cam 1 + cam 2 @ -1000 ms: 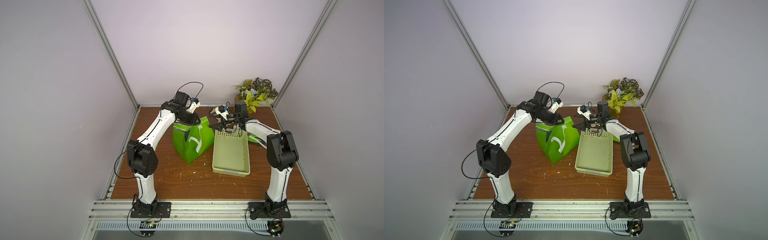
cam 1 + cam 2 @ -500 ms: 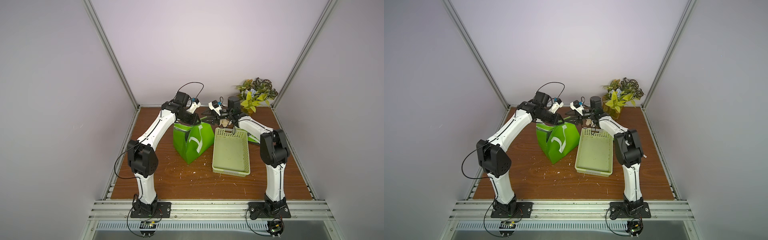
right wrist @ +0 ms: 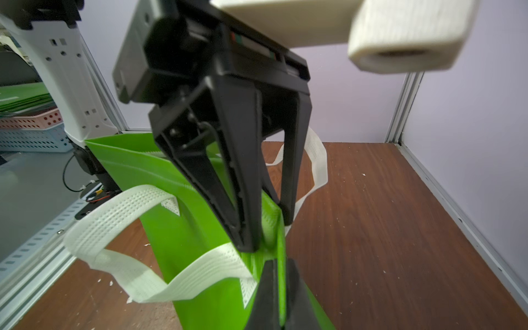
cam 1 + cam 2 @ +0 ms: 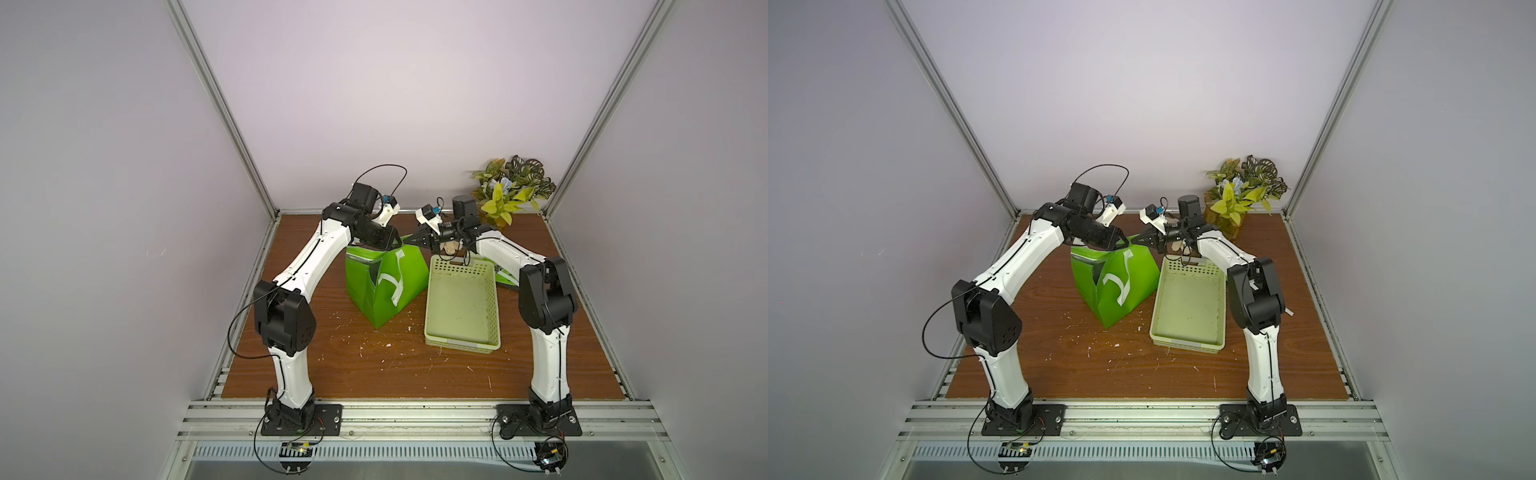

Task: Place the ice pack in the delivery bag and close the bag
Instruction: Close the delivery bag at the center of the board.

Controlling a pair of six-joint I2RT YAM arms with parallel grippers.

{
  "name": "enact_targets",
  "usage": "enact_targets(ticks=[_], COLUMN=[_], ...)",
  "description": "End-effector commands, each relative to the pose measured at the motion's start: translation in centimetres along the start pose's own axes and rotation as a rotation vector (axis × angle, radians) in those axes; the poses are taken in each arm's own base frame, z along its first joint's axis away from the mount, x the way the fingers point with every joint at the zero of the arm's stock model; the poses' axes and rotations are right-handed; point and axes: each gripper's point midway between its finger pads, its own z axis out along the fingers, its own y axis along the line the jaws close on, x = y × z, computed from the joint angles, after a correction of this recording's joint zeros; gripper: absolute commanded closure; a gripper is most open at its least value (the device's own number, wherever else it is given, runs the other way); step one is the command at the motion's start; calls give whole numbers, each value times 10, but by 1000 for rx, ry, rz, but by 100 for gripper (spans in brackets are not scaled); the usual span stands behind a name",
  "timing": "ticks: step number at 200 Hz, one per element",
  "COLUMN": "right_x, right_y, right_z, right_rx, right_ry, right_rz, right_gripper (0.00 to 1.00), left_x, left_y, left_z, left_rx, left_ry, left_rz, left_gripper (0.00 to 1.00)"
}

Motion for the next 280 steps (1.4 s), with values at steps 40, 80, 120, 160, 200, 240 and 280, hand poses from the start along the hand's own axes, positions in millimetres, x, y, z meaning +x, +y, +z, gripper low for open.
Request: enact_targets(ticks=[40, 80, 120, 160, 200, 240, 280], right_x=[-11, -11, -8, -6, -8, -11, -12], right_y=[-5, -7, -7, -6, -6, -6, -7], right_z=[-7, -9, -10, -11, -11, -12, -12], right_rx=[23, 34, 45, 52, 58, 63, 67], right_ry=[1, 5, 20, 34, 37, 37, 37], right_rz=[-39, -44, -41, -38, -39, -45, -46], right_gripper=[100, 100, 100, 100, 100, 100, 100], left_x=[-13, 29, 79, 102, 108, 108, 111], left_y=[5, 7, -20, -66, -69, -62, -55], left_z=[-122, -183, -189, -165, -132, -115, -92], left_rx=[-151, -331, -260, -60, -82, -110, -125], left_ry=[-229, -320, -359, -529, -593, -614, -562], left_rz=[-25, -29, -27, 13, 28, 40, 54], left_gripper=[16, 5, 3, 4, 3, 4, 18])
